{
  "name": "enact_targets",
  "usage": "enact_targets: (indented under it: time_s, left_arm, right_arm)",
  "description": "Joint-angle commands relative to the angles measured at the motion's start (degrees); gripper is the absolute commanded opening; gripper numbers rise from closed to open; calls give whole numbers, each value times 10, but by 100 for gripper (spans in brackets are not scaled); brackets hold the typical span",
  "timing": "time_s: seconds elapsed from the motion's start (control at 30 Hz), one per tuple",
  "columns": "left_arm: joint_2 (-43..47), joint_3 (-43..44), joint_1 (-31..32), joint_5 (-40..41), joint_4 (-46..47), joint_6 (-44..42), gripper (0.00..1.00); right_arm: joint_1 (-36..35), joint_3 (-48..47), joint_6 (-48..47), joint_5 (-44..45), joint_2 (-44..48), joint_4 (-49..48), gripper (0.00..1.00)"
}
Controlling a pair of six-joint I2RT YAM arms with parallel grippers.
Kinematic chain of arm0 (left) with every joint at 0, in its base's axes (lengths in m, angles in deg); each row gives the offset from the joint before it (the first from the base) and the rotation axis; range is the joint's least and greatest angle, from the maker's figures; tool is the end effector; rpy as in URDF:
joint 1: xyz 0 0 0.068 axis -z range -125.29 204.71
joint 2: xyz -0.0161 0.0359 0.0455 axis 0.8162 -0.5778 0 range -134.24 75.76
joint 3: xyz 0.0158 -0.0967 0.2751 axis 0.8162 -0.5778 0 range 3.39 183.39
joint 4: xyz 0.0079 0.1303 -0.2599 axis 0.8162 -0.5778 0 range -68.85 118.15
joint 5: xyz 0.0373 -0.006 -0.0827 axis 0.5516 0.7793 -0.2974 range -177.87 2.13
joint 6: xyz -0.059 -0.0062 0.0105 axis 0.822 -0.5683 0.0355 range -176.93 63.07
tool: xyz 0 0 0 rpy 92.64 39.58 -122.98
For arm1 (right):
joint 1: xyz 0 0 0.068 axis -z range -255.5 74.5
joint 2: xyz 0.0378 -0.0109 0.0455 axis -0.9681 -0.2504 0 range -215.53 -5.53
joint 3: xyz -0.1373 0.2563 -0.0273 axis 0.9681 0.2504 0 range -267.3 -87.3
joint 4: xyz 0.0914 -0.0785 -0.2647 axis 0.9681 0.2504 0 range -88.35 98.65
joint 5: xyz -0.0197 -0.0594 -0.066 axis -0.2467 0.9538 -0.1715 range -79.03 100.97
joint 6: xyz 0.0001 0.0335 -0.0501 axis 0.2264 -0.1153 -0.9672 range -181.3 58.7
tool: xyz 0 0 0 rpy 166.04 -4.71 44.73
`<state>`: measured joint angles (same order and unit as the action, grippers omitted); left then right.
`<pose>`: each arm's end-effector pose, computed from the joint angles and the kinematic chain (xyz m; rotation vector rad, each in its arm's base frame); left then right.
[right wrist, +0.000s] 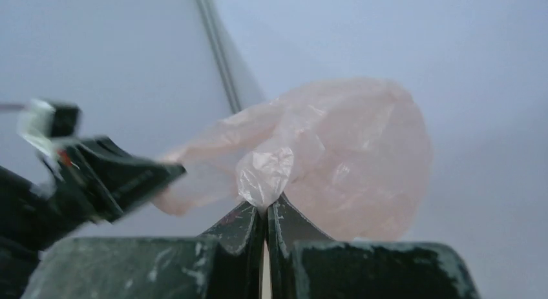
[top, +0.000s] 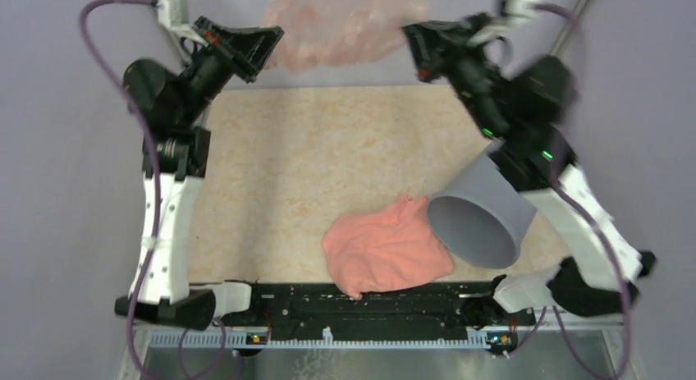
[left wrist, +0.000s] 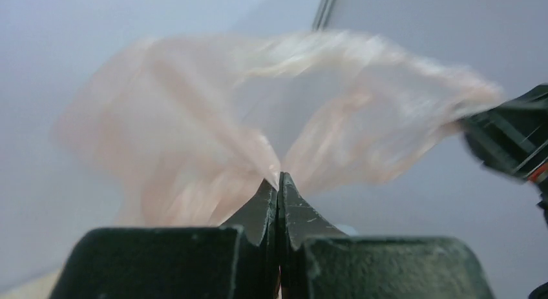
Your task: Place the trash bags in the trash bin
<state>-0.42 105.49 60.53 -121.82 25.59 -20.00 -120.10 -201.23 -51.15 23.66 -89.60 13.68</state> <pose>0.2723 -0.0527 0.6078 0.2110 1.2801 -0.9871 0.2292 0.2123 0.6213 -0.1930 1.2831 0.6825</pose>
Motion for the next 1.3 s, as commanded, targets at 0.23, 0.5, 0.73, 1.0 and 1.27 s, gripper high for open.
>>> enact_targets:
  time_s: [0.23, 0.5, 0.73, 1.0, 1.27]
  left_arm:
    - [-33, -363, 28, 66, -79, -111, 0]
    - [81, -337, 32, 88, -122, -133, 0]
    - [113, -278, 35, 98, -131, -126, 0]
    - [113, -300, 35, 114, -116, -121, 0]
    - [56, -186, 39, 102, -72, -113, 0]
  right_arm:
    - [25, 398, 115, -94, -126, -86, 0]
    - [12, 260, 73, -79, -40, 43, 0]
    - [9, 144, 23, -17, -1, 108, 0]
    - [9, 165, 21, 7, -18, 128, 0]
    - [16, 20, -27, 36, -53, 151, 0]
